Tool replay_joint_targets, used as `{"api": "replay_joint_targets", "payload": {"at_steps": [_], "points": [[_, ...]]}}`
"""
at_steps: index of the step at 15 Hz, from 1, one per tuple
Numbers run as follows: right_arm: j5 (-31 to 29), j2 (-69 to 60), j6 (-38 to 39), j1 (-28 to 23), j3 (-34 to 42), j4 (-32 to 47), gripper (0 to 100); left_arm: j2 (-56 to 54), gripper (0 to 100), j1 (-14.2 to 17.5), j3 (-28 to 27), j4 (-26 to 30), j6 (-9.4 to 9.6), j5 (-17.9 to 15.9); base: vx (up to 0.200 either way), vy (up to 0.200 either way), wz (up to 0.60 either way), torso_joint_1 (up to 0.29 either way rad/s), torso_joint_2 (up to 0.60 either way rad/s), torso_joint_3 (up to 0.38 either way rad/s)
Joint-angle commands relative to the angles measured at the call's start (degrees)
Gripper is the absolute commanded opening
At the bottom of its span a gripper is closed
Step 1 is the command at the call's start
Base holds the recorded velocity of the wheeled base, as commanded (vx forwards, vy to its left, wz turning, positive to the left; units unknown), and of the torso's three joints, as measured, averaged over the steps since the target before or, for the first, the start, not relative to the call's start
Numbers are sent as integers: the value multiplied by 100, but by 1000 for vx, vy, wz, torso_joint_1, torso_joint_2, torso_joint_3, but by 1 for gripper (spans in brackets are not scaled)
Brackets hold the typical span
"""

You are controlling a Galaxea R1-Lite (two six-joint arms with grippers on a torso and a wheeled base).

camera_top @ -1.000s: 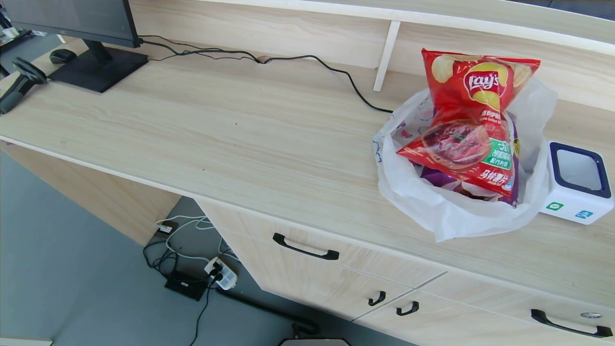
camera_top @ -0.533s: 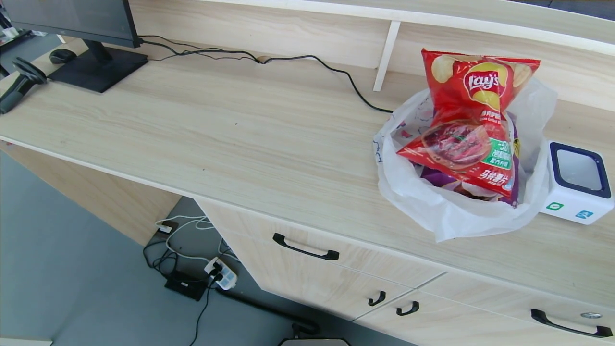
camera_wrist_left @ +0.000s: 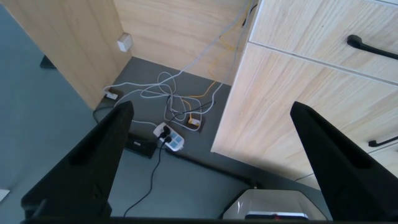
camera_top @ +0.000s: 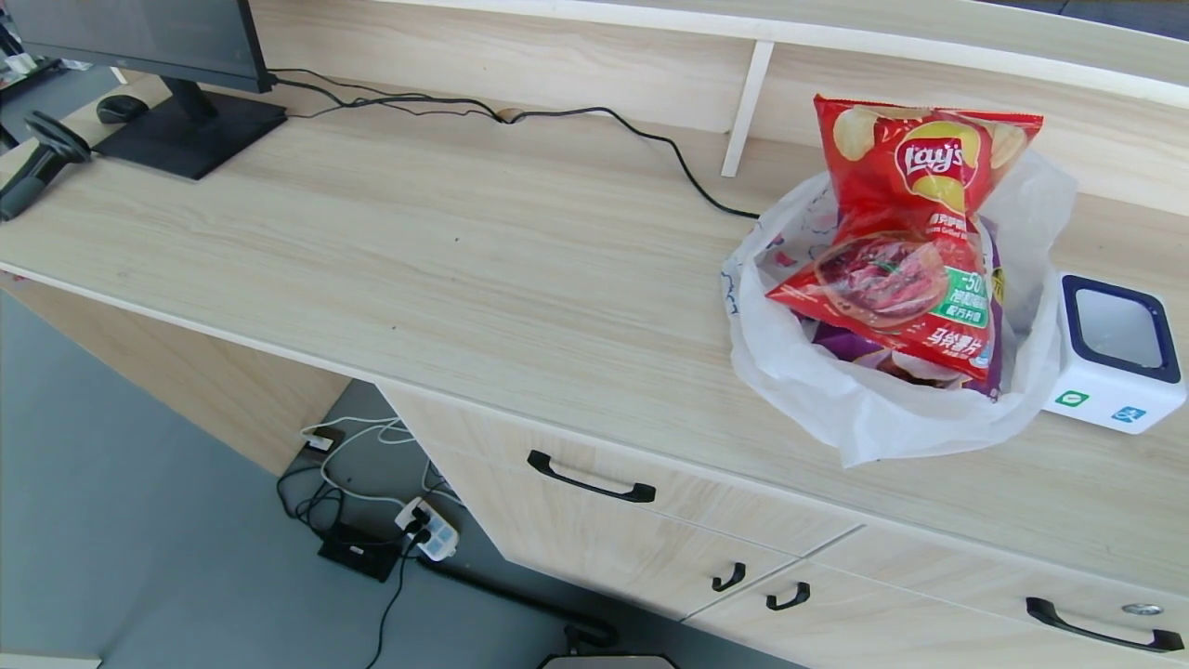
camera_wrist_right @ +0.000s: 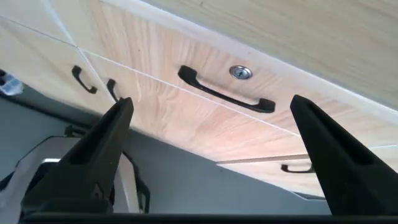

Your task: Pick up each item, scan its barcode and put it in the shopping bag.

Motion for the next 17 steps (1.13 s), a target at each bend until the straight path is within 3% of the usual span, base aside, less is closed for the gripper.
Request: {"api": "replay_joint_targets", "payload": {"at_steps": [1,6,17], "points": [[83,-484,78,-946,-11,4,100,9,100,-1,0,-4,-1,1,0,0,0,0,0,0],[1049,-1258,526,-630,24,39,100,9,100,-1,0,-4,-1,1,0,0,0,0,0,0],[1093,-1258,535,-630,59,4,100,9,100,-1,0,-4,-10,1,0,0,0,0,0,0]]}}
